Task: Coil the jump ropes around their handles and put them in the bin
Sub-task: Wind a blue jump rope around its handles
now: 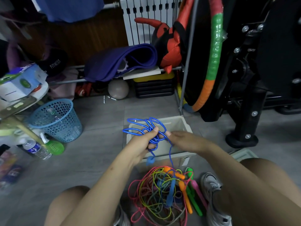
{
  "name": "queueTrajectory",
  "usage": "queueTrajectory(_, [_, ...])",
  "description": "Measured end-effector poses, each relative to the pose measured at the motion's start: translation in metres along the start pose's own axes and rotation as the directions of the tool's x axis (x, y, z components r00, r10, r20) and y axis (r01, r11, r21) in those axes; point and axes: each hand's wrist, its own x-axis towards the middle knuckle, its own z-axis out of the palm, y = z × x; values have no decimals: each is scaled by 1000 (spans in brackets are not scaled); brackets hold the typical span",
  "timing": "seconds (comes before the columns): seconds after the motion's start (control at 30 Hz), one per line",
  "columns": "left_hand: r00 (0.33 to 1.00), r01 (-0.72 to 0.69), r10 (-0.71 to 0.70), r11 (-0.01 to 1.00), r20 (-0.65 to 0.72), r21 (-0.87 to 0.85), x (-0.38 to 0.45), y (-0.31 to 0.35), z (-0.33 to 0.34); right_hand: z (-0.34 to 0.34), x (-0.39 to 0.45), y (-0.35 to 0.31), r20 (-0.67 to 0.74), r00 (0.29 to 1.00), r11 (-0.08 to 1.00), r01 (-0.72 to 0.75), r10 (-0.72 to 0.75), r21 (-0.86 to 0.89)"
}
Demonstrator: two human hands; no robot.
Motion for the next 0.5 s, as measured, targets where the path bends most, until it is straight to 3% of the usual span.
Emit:
queueTrajectory(0.07, [1000,-3,3,998,7,-55,-1,2,-3,8,-4,-5,100,995,991,16,-29,132])
queueTrajectory(0.13, [1000,-6,2,991,-28,-136,0,6,-7,11,-4,-8,114,992,985,31,-51,169])
queueTrajectory(0.3, [991,-58,27,968,-127,-244,9,16,-34,-2,2,5,166,985,975,79,-44,-209])
queueTrajectory(0.43, [939,-123,104,992,-328,-37,9,18,-44,-16,4,10,90,996,886,20,25,-463])
queueTrajectory(0.5, [907,-103,127,991,-401,80,10,17,-47,-21,3,9,-27,1000,934,-20,11,-356])
